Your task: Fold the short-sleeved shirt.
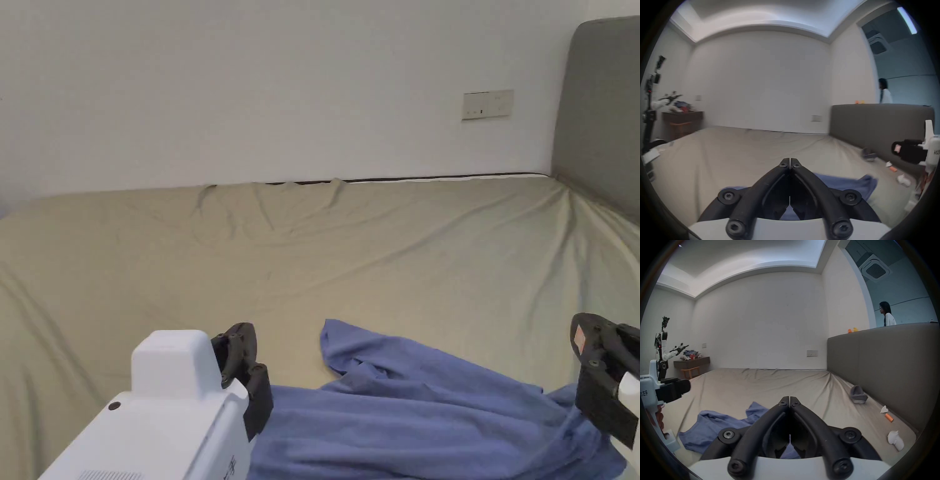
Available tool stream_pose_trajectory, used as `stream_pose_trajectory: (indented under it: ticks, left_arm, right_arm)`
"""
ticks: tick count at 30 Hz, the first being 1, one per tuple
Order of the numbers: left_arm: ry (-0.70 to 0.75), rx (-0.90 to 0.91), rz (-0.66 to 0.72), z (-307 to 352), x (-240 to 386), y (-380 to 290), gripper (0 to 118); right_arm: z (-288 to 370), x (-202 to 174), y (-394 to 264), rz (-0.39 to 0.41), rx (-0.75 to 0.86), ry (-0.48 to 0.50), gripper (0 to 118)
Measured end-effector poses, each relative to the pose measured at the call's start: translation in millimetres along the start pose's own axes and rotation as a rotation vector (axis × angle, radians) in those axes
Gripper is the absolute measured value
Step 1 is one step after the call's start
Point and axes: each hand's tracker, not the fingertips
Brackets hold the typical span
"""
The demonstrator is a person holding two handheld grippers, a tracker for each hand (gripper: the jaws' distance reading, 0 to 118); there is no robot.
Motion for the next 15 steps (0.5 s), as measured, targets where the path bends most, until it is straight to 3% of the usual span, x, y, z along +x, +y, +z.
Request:
stream_pose_trajectory:
  ticks: [5, 6, 11, 14, 15]
  left_arm:
    - [0.070, -0.149, 0.051, 10, -47, -29, 0]
    - [0.078, -0.148, 0.051, 10, -52, -31, 0]
    - [0.089, -0.256, -0.026, -39, -80, -43, 0]
    - [0.091, -0.307, -0.023, -88, -104, -48, 10]
    - [0.070, -0.349, -0.020, -107, -112, -55, 40]
  right_arm:
    - [-1, -23, -21, -0.058, -0.123, 0.073, 0]
    - [1, -26, -19, -0.007, -0.069, 0.079, 0]
    - [-6, -31, -20, 0.021, -0.088, 0.096, 0]
    - [-14, -28, -20, 0.025, -0.098, 0.108, 0]
    - [-17, -27, -21, 0.026, -0.104, 0.110, 0]
